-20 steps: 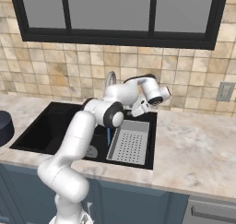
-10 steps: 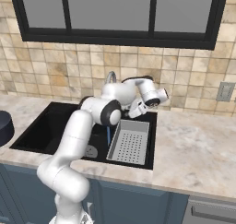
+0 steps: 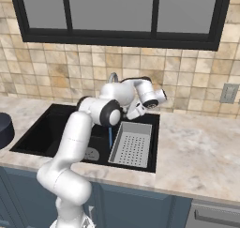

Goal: Dump the mushroom from the pot into the sink. Then turn on the water and wash the mushroom. Then turn off the water and put the mushroom back in the pot.

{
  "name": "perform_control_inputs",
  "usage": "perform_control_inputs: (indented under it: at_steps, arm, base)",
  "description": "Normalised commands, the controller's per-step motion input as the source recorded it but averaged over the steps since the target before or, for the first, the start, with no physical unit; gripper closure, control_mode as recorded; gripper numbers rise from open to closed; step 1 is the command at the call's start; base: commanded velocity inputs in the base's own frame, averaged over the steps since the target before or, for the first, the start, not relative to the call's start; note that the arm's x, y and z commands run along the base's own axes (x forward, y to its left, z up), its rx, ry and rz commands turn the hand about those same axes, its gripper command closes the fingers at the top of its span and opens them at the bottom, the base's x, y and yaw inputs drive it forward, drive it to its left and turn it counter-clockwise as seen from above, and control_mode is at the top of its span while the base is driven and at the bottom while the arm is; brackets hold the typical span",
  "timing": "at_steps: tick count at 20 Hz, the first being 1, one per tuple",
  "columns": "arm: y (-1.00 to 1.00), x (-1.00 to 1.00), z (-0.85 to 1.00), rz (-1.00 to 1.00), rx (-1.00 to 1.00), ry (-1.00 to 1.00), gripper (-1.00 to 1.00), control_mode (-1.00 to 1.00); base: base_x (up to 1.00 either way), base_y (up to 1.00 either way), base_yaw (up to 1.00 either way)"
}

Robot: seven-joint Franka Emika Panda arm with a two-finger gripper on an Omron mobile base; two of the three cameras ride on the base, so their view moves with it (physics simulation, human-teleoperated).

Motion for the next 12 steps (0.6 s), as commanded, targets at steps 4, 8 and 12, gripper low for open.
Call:
perform_control_inputs:
  at_steps: [4, 8, 12]
  arm:
    - [0.12, 0.14, 0.00, 0.00, 0.00, 0.00, -1.00, -1.00]
    - [0.06, 0.12, 0.00, 0.00, 0.00, 0.00, -1.00, -1.00]
    - [0.01, 0.05, 0.00, 0.00, 0.00, 0.00, -1.00, -1.00]
  base:
    - [0.00, 0.00, 0.00]
    - [0.00, 0.00, 0.00]
    - [0.00, 0.00, 0.00]
